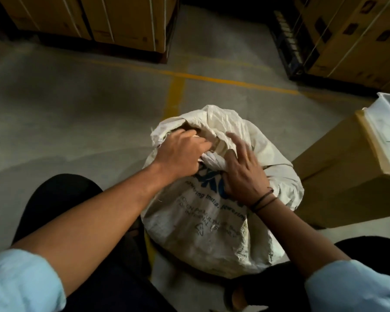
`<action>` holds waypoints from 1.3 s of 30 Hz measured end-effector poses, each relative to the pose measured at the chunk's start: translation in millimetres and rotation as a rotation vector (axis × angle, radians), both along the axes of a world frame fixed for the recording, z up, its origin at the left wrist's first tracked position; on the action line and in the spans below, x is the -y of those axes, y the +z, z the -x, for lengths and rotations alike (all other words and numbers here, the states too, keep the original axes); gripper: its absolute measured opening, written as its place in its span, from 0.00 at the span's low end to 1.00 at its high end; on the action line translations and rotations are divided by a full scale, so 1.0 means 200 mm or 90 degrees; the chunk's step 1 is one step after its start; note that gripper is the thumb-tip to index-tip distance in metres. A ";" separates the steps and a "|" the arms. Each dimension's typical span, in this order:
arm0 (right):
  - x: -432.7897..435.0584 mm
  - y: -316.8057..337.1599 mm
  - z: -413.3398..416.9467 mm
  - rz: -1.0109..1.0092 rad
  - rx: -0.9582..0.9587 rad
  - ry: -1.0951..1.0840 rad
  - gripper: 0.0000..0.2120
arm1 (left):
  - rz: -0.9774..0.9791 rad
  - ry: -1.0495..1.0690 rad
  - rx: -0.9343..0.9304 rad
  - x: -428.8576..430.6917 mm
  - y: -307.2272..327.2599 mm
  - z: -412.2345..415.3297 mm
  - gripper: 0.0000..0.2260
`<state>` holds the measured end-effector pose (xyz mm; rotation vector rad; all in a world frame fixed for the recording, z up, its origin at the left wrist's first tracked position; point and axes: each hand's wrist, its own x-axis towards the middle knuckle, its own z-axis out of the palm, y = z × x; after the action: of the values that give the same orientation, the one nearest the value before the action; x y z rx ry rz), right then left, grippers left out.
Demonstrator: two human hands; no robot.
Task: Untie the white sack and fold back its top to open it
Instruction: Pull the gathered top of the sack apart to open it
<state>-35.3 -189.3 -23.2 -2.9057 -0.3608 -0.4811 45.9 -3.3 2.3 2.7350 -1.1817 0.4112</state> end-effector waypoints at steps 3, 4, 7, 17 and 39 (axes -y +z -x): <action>-0.09 -0.06 0.00 -0.081 -0.060 -0.005 0.25 | 0.077 0.013 0.005 0.02 0.01 0.04 0.26; -0.10 -0.08 0.00 -0.060 -0.074 -0.021 0.27 | 0.064 0.032 -0.013 0.03 -0.01 0.05 0.26; -0.11 -0.17 0.00 0.032 -0.085 -0.040 0.34 | -0.053 0.095 -0.160 0.07 -0.03 0.05 0.30; -0.13 -0.18 0.09 0.076 -0.049 -0.029 0.31 | 0.192 0.441 -0.395 -0.10 0.11 0.00 0.52; -0.26 -0.29 0.38 0.182 -0.064 0.159 0.33 | 0.767 0.246 -0.953 0.02 0.13 -0.14 0.19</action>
<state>-111.1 -136.4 -81.8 -3.0755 -0.8267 -0.2601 74.2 -6.5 28.7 1.3708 0.0927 -0.6366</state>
